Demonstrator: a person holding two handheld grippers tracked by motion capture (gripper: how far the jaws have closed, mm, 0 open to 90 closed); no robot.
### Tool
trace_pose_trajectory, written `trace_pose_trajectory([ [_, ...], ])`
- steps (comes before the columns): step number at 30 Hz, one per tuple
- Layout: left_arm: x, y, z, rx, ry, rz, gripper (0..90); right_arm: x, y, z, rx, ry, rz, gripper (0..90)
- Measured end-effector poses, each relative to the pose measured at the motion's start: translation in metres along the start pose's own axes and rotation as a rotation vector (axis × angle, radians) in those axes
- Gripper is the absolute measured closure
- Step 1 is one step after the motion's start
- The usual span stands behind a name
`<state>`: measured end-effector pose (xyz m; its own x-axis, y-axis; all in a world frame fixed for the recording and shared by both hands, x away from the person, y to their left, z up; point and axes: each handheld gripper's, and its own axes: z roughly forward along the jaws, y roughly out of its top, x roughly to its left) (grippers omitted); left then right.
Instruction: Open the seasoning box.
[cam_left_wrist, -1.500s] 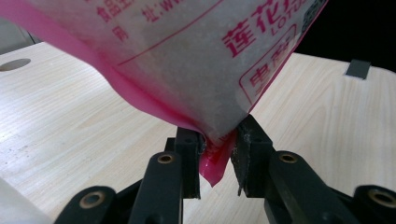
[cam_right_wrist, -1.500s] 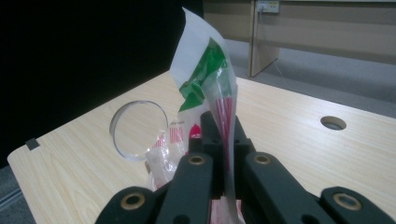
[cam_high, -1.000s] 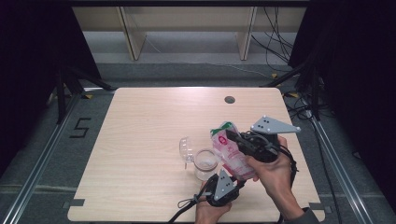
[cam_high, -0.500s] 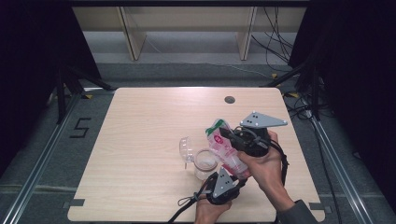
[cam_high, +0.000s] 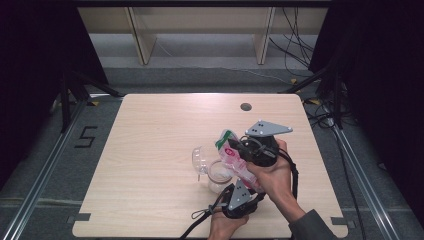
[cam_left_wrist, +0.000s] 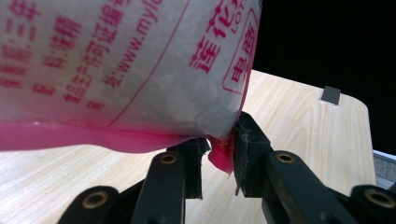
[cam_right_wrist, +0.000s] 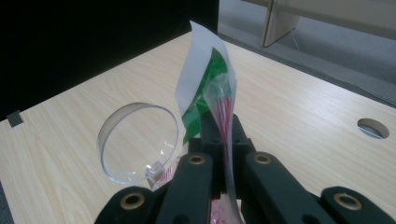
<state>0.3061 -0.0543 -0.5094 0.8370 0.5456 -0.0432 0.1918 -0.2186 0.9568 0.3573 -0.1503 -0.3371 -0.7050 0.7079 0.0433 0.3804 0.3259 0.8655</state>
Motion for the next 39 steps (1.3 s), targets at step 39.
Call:
trace_pose_trajectory([
  [39,0.007,0.001,0.007,-0.019,-0.057,0.007,75.1,0.004,0.004,0.025,0.07,-0.037,-0.041,90.0],
])
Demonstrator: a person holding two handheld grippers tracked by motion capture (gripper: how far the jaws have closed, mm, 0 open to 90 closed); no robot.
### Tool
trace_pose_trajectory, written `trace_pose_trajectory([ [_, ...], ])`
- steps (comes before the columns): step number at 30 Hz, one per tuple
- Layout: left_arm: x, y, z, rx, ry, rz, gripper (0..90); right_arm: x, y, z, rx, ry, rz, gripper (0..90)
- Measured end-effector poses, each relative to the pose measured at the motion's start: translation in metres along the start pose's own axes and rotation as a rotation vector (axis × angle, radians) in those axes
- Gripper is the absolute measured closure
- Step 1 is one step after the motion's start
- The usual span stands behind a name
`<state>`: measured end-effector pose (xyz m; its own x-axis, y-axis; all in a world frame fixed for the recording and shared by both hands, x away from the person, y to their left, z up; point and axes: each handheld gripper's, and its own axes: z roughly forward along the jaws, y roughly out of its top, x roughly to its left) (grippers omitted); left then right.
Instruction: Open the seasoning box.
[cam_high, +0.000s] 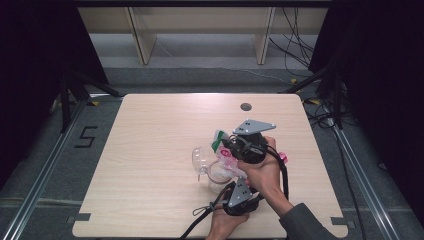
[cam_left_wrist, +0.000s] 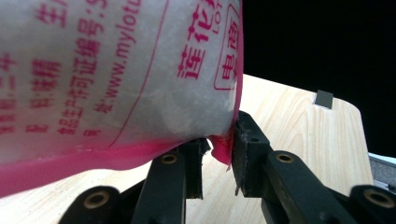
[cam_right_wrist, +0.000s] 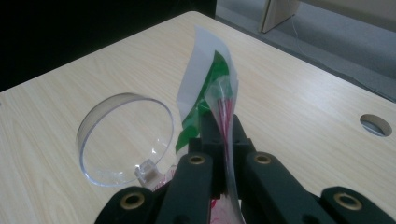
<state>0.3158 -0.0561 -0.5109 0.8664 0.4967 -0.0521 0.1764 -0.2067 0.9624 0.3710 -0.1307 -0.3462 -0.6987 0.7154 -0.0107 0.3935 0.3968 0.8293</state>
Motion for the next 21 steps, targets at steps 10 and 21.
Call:
trace_pose_trajectory([
  [10,0.0016,0.0004,0.0029,-0.012,-0.008,-0.011,75.4,0.0026,0.0014,0.0077,0.013,-0.01,-0.011,90.0],
  [21,0.0023,0.0031,0.0042,-0.024,-0.008,-0.006,75.5,0.0022,0.004,0.0083,0.019,-0.004,-0.013,90.0],
])
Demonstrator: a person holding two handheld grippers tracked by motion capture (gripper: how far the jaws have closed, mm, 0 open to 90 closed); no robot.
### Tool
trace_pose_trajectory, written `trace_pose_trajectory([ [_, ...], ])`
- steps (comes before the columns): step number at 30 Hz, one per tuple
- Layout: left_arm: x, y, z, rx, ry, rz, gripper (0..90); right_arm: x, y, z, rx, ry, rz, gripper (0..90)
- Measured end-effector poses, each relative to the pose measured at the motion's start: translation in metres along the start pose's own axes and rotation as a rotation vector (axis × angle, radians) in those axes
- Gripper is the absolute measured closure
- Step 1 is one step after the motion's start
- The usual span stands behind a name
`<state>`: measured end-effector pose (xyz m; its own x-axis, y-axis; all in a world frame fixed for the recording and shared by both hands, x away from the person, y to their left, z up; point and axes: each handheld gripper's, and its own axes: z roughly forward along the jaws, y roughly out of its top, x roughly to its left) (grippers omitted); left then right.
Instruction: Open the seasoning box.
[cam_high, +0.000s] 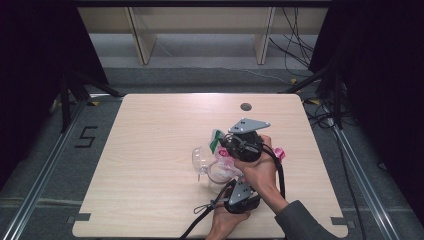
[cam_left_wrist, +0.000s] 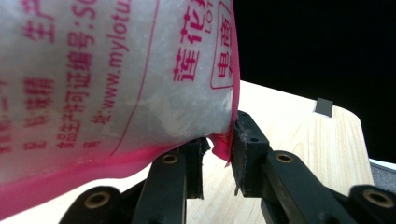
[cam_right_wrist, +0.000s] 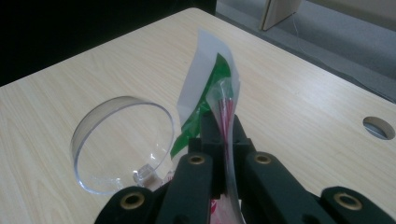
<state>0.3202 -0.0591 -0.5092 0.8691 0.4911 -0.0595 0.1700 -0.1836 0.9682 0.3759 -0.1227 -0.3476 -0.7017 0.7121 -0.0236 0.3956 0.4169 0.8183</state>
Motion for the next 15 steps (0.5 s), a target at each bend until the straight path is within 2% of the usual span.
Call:
trace_pose_trajectory([
  [1,0.0001,0.0,0.0003,-0.001,0.0,0.002,75.5,-0.0006,0.0002,0.0009,-0.008,0.003,-0.008,90.0],
  [5,-0.0004,0.0004,0.0011,-0.006,-0.001,0.0,75.5,0.0004,0.0,0.0015,-0.009,-0.006,0.011,90.0],
  [7,-0.0008,0.0003,0.0016,-0.011,-0.002,-0.001,75.5,0.0,0.0005,0.001,0.007,-0.002,0.004,90.0],
  [10,-0.0008,0.0004,0.0018,-0.016,0.001,-0.007,75.5,-0.0011,0.0007,0.0021,0.003,-0.002,-0.006,90.0],
  [14,0.0001,0.0004,0.0028,-0.025,-0.004,-0.016,75.7,0.0021,0.0012,0.0026,0.013,0.001,0.013,90.0],
  [15,0.0001,0.0005,0.0029,-0.027,-0.004,-0.017,75.8,0.0014,0.0011,0.0047,-0.008,-0.006,-0.008,90.0],
])
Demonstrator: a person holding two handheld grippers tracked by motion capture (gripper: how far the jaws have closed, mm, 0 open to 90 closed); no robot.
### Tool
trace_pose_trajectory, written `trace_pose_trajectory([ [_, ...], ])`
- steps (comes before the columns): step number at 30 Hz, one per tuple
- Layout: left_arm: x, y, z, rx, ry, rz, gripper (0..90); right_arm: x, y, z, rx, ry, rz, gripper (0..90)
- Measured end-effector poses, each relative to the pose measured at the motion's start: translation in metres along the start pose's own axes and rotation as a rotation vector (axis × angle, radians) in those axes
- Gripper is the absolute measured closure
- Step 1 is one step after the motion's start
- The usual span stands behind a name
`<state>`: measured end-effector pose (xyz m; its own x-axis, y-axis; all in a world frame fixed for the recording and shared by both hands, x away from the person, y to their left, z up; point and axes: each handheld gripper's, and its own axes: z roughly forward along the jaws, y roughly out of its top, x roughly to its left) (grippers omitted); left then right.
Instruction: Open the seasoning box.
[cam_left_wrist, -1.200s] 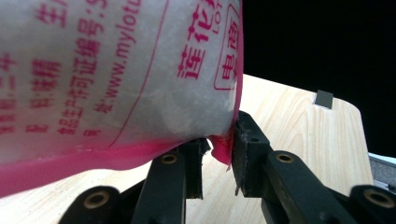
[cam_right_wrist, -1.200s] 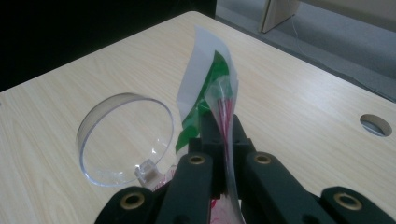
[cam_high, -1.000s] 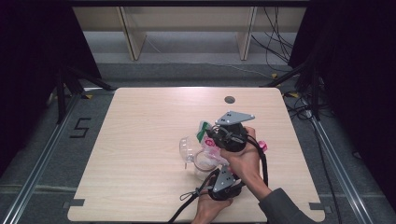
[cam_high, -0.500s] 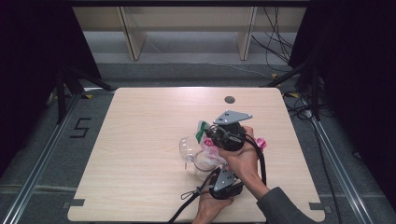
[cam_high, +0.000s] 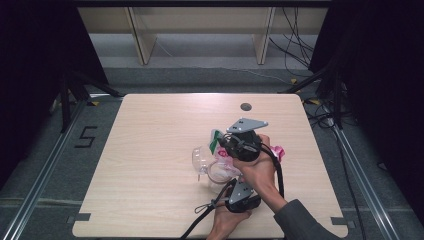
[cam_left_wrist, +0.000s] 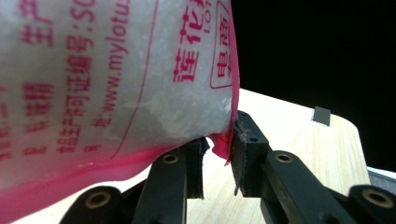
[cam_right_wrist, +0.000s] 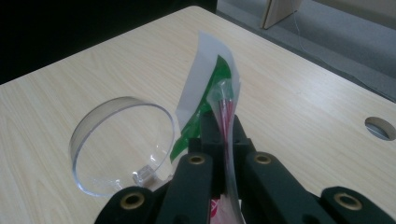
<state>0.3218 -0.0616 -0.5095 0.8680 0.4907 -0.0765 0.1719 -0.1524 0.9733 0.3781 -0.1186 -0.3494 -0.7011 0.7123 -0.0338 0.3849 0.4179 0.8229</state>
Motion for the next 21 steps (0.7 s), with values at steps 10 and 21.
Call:
trace_pose_trajectory([
  [10,0.0,0.0026,0.0006,-0.017,-0.002,0.0,76.0,0.0039,0.0032,-0.001,0.026,0.004,-0.009,90.0],
  [21,0.0014,0.0052,-0.0017,-0.04,0.005,0.004,75.9,0.0067,0.0104,0.0045,0.042,-0.005,-0.056,90.0],
])
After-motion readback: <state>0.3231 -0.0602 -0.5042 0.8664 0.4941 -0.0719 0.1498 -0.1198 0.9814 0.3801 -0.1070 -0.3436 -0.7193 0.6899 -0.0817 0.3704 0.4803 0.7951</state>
